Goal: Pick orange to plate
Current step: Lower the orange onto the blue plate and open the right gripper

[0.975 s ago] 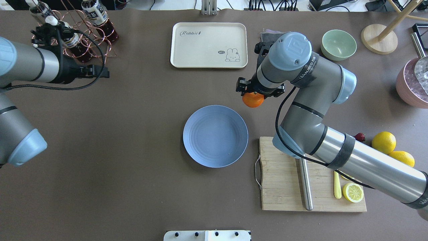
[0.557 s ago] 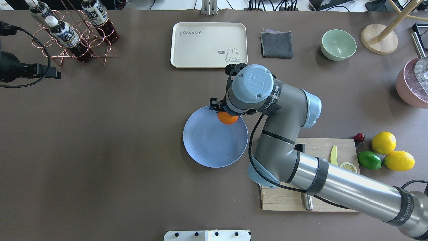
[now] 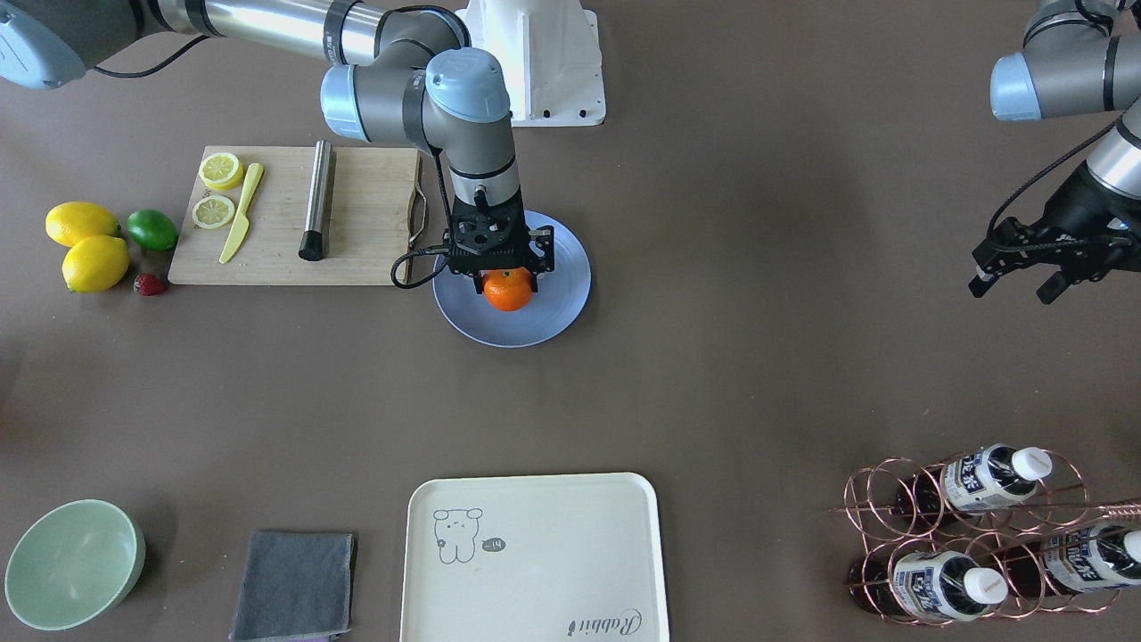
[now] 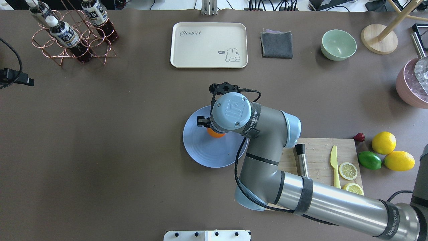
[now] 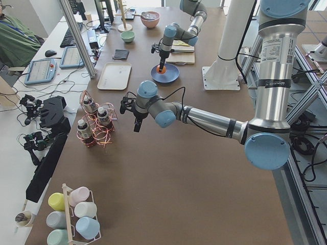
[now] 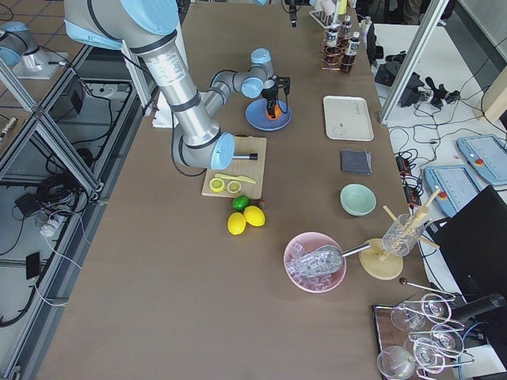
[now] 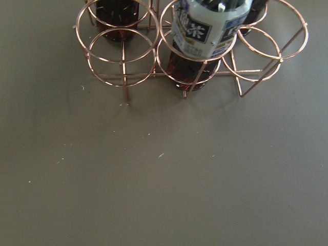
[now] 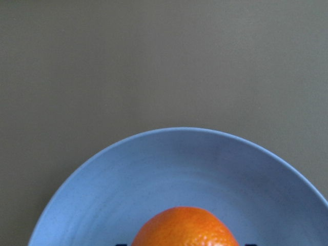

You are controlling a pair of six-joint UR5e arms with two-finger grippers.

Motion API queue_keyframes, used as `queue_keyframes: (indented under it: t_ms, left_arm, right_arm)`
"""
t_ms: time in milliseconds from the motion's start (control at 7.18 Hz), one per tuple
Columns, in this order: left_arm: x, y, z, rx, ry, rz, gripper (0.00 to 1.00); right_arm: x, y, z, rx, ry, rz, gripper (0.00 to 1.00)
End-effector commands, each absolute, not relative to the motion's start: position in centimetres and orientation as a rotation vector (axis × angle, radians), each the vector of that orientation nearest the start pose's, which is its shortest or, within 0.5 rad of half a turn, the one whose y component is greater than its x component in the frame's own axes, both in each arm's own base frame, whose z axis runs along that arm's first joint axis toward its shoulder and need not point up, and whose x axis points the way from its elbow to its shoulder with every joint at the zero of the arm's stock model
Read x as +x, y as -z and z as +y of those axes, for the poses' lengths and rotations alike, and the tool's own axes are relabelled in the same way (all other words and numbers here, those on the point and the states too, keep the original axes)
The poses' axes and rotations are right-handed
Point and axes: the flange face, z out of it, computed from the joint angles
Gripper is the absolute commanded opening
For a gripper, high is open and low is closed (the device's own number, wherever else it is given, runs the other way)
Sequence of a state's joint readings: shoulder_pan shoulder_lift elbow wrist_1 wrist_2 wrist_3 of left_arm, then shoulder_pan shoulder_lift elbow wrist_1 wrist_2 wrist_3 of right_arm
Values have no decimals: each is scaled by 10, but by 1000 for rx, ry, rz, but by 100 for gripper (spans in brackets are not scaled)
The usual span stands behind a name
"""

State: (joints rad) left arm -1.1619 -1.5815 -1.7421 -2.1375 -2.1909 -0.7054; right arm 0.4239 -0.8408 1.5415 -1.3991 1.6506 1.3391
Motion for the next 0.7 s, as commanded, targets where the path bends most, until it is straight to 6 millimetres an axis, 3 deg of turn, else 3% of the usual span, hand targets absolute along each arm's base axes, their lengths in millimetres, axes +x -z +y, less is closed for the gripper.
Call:
queue_keyframes:
  t_ms: [0, 139, 557]
  left_arm:
    - [133, -520, -507, 292, 41, 870, 98]
    - [133, -523, -507, 288, 42, 868, 98]
    - [129, -526, -502, 286, 47, 867, 98]
  right_arm:
    - [-616, -209, -402, 208, -131, -854, 19]
    - [-617, -212, -400, 212, -133, -842, 99]
    - [-613, -227, -401, 208, -126, -793, 100]
